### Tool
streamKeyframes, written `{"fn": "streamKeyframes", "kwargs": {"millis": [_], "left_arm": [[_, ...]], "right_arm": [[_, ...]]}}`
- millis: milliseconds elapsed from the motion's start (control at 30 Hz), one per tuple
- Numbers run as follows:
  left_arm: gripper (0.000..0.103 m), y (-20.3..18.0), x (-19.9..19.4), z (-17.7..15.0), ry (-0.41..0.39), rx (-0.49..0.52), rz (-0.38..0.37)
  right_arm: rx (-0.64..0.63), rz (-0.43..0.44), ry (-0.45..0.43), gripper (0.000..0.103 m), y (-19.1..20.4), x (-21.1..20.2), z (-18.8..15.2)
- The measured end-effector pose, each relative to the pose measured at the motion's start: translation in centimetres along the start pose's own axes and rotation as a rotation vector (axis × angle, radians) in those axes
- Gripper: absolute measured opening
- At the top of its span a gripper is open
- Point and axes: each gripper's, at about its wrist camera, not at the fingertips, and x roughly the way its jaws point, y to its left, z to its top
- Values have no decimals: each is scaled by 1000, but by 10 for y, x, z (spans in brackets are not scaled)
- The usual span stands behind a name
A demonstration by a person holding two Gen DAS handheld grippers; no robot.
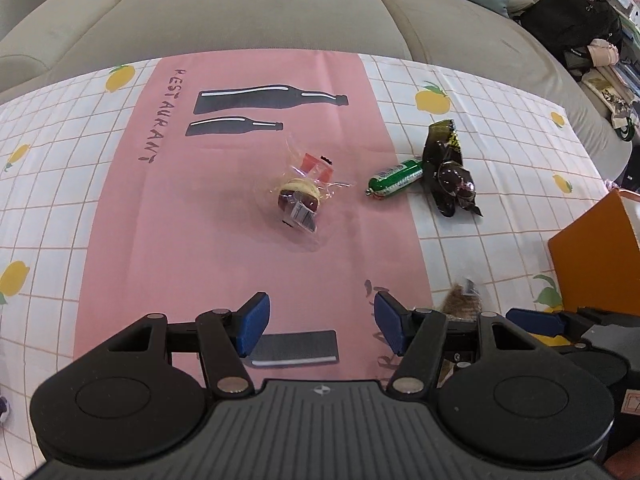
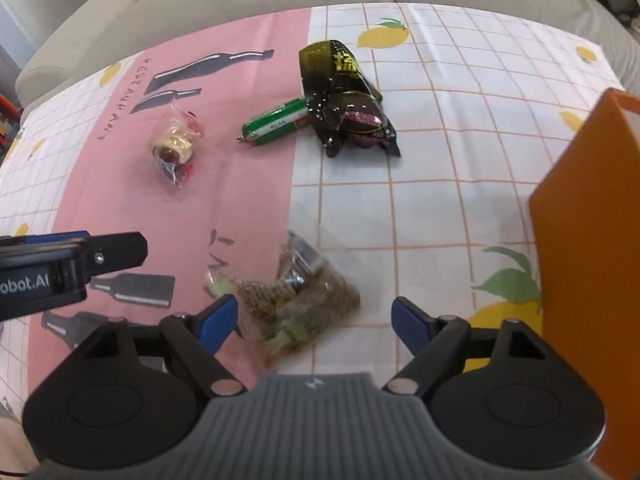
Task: Organize snacks
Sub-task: 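Grasp the seaweed packet with the right tool while the left tool grasps the cookie packet, then lift both held packets and carry them over the orange box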
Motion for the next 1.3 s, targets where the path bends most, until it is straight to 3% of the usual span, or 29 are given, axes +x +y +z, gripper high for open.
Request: {"fn": "streamKeyframes", "kwargs": {"millis": [100,267,333,433,800,1000,1133,1233,1300], "left_arm": [[71,1,6,2,-2,5,-1],[71,3,13,9,-23,17,-5],[71,4,16,13,-30,26,-1],[71,5,20,22,-52,43,8],[75,-3,53,46,-115,234,87],[75,-3,71,49,-101,241,82],[62,-2,71,52,-106,203,57],[43,-4,69,53,-104,174,50],[42,-6,67,53,-94,147,40]], "right_arm": [[-30,7,4,82,1,7,5],[-32,52,23,71,-1,12,16],[-40,66,16,60,-1,10,19],[-68,43,17,57,-1,11,27],[-66,-28,-20,53,-12,19,54],[-84,-26,-28,53,-10,21,55],[-81,-24,-30,53,-11,20,55],[-84,-26,-28,53,-10,20,55],[-84,-23,-22,53,-10,20,54]]}}
